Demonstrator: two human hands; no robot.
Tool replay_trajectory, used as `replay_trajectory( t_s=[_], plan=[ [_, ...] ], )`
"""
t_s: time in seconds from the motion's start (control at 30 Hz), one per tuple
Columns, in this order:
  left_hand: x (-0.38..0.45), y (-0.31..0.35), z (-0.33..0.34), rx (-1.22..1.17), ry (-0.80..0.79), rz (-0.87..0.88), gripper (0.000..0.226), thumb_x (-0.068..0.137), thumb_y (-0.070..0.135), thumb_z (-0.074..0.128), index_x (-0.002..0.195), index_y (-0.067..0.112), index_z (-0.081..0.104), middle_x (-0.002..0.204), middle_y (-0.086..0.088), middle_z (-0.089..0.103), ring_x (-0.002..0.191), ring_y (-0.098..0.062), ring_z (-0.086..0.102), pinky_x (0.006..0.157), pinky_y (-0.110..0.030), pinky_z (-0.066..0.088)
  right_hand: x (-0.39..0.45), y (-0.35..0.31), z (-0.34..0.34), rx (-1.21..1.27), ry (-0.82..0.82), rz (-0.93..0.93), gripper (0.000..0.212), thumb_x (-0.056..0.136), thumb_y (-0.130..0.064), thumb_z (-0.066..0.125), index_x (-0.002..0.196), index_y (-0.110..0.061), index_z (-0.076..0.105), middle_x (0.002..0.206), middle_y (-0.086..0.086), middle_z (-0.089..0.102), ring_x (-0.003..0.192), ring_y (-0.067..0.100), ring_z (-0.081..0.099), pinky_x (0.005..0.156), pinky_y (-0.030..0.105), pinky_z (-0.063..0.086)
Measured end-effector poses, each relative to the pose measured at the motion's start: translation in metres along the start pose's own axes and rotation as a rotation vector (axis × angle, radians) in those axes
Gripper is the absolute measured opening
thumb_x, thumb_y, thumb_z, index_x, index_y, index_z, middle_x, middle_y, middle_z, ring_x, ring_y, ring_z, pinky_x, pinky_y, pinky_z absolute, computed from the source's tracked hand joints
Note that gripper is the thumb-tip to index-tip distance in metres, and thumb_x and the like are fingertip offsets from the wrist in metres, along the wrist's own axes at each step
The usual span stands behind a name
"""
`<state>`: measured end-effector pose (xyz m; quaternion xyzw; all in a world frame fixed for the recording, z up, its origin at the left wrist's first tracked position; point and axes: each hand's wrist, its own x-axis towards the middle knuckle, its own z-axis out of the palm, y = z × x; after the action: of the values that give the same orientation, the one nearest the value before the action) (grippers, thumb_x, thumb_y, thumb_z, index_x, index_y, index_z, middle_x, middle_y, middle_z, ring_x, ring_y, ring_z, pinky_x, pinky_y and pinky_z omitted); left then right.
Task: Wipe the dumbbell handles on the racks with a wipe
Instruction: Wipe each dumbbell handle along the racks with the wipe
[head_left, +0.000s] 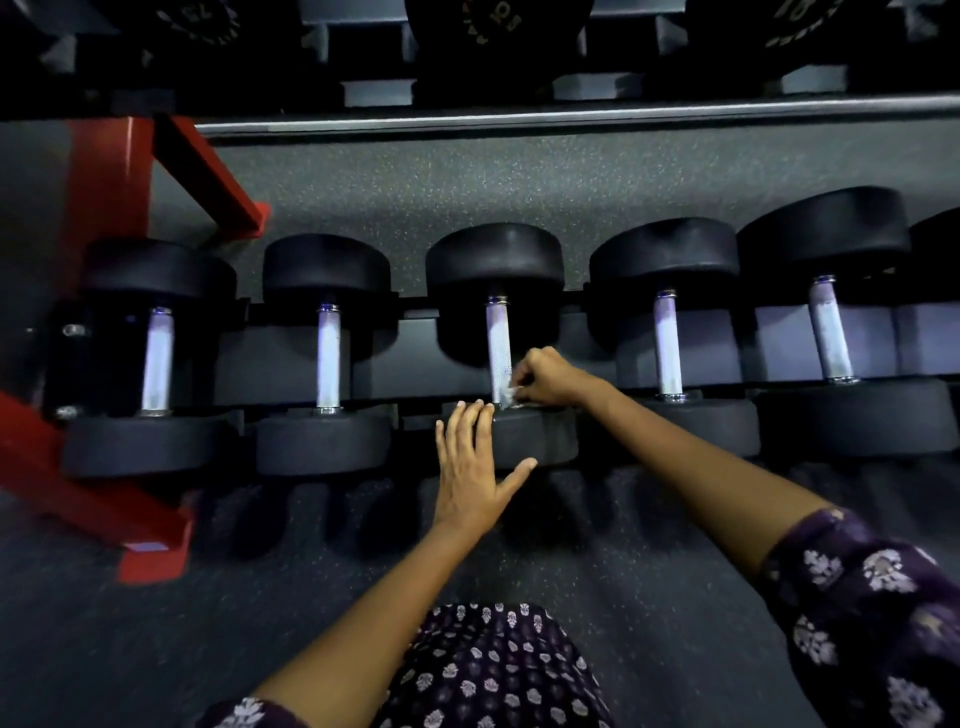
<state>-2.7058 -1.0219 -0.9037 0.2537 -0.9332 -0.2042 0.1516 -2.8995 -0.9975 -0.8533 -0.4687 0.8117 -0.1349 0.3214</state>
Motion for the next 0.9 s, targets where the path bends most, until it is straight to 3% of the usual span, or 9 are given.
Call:
replay_trajectory(
  t_s=[0.1,0.27,0.47,0.6,0.7,0.77,0.83,0.9],
  plan=[
    [0.000,0.001,0.000,-0.001,0.001,0.000,0.080,0.094,0.071,0.020,0.139,0.006,0.031,0.139,-0.021,0.047,0.137,-0.029,0.025,0.110,-0.059,0.020,-0.005,-0.005,-0.004,0.030,0.003,0.011,0.024,0.082,-0.010,0.064,0.060,-0.001,0.065,0.056,0.013,0.055,0.063,0.006,0.045,0.059,0.021,0.031],
    [-0.001,0.000,0.000,-0.035,0.004,-0.004,0.079,0.093,0.070,0.023,0.140,0.007,0.029,0.141,-0.022,0.044,0.139,-0.028,0.023,0.112,-0.056,0.016,0.009,-0.043,0.012,0.025,-0.028,-0.082,0.030,0.088,-0.013,0.059,0.072,0.011,0.067,0.067,0.027,0.060,0.062,0.019,0.048,0.052,0.022,0.028],
    [-0.001,0.001,-0.002,-0.013,-0.034,-0.002,0.081,0.093,0.070,0.020,0.142,0.006,0.028,0.142,-0.019,0.042,0.139,-0.029,0.022,0.111,-0.057,0.014,0.008,-0.022,-0.005,-0.002,-0.073,0.021,0.029,0.088,-0.020,0.060,0.068,-0.001,0.067,0.058,0.008,0.056,0.067,0.015,0.049,0.050,0.017,0.029],
    [0.000,-0.001,-0.001,0.000,-0.054,0.004,0.080,0.093,0.071,0.019,0.141,0.007,0.028,0.142,-0.019,0.044,0.139,-0.028,0.022,0.111,-0.057,0.015,0.013,-0.009,-0.004,-0.104,-0.087,0.179,0.023,0.083,-0.006,0.053,0.060,-0.004,0.053,0.061,0.006,0.050,0.076,0.022,0.047,0.063,0.025,0.033],
    [-0.001,-0.002,-0.002,0.011,-0.060,0.009,0.080,0.094,0.071,0.018,0.141,0.007,0.029,0.141,-0.020,0.043,0.139,-0.029,0.021,0.111,-0.058,0.015,0.017,0.000,-0.001,-0.032,-0.094,0.258,0.018,0.081,-0.003,0.052,0.081,0.006,0.067,0.085,0.023,0.066,0.077,0.023,0.055,0.064,0.024,0.037],
    [-0.001,-0.001,-0.001,0.023,-0.049,0.016,0.079,0.094,0.070,0.019,0.140,0.006,0.030,0.140,-0.020,0.044,0.138,-0.029,0.022,0.111,-0.058,0.016,0.021,-0.004,0.005,0.038,-0.148,0.323,0.023,0.088,-0.004,0.047,0.089,0.010,0.065,0.094,0.025,0.064,0.081,0.025,0.053,0.066,0.026,0.037],
    [-0.001,-0.002,-0.001,0.032,-0.043,0.023,0.079,0.094,0.070,0.019,0.140,0.006,0.030,0.140,-0.019,0.043,0.138,-0.030,0.023,0.111,-0.058,0.016,0.029,-0.003,0.014,0.138,-0.190,0.354,0.031,0.093,-0.009,0.042,0.068,0.004,0.055,0.071,0.018,0.054,0.072,0.024,0.049,0.059,0.027,0.037],
    [-0.001,-0.003,-0.001,0.043,-0.044,0.026,0.079,0.094,0.070,0.019,0.140,0.006,0.030,0.141,-0.019,0.041,0.138,-0.030,0.023,0.111,-0.058,0.017,0.037,0.008,0.018,0.247,-0.241,0.338,0.026,0.092,-0.012,0.045,0.068,-0.008,0.053,0.064,0.005,0.048,0.061,0.016,0.043,0.050,0.026,0.033]
  ],
)
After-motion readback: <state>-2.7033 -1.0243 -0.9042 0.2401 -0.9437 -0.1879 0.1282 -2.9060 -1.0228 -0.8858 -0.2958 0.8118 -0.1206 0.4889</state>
